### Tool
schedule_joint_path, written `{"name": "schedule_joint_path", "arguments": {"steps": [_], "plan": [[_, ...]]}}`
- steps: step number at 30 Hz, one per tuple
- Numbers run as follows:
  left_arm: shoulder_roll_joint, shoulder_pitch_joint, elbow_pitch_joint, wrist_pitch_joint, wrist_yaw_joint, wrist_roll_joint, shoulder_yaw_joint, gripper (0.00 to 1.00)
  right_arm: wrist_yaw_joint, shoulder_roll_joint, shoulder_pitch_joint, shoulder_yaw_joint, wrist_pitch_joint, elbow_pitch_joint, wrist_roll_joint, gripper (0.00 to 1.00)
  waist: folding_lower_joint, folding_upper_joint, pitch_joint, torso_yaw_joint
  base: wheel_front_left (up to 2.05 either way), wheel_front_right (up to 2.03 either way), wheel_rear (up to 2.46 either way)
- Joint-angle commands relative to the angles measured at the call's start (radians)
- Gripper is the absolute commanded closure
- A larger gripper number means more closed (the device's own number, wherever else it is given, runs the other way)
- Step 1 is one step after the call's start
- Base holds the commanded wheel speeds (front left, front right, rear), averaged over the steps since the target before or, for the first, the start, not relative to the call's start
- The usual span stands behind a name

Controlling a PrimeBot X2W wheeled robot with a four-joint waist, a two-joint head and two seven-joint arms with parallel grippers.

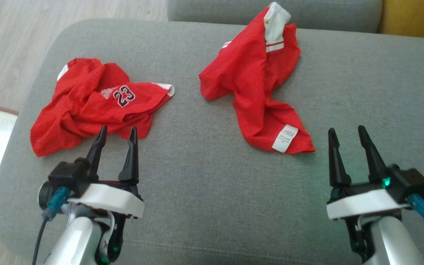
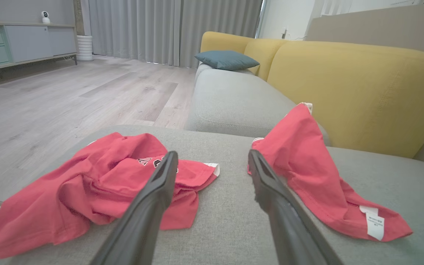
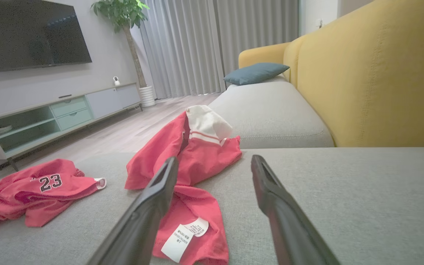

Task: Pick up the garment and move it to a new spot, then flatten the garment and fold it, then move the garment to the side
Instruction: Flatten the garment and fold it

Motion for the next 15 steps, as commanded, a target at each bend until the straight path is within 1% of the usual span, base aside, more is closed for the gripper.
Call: {"name": "schedule_joint_path", "arguments": {"steps": [1, 4, 12, 15], "plan": [[0.007, -0.042, -0.024, -0.005, -0.007, 0.015, 0.046, 0.0, 0.008, -0.005, -0.063, 0.032, -0.006, -0.016, -0.011, 0.0, 0.0, -0.0001, 0.013, 0.012, 0.0, 0.0, 0.0], [-0.003, -0.04, -0.012, -0.005, -0.021, 0.028, 0.052, 0.0, 0.008, -0.005, -0.092, 0.041, -0.006, 0.042, -0.017, 0.0, 0.0, -0.0001, 0.031, 0.026, 0.0, 0.0, 0.0], [-0.044, -0.038, 0.008, -0.005, -0.053, 0.054, 0.069, 0.0, 0.008, -0.005, -0.181, 0.075, 0.0, 0.258, -0.024, 0.0, 0.0, -0.0001, 0.067, 0.074, 0.0, 0.0, 0.0], [-0.058, -0.04, 0.014, -0.005, -0.063, 0.064, 0.078, 0.0, 0.008, -0.005, -0.214, 0.064, 0.004, 0.327, -0.043, 0.0, 0.0, -0.0001, 0.079, 0.089, 0.0, 0.0, 0.0]]}}
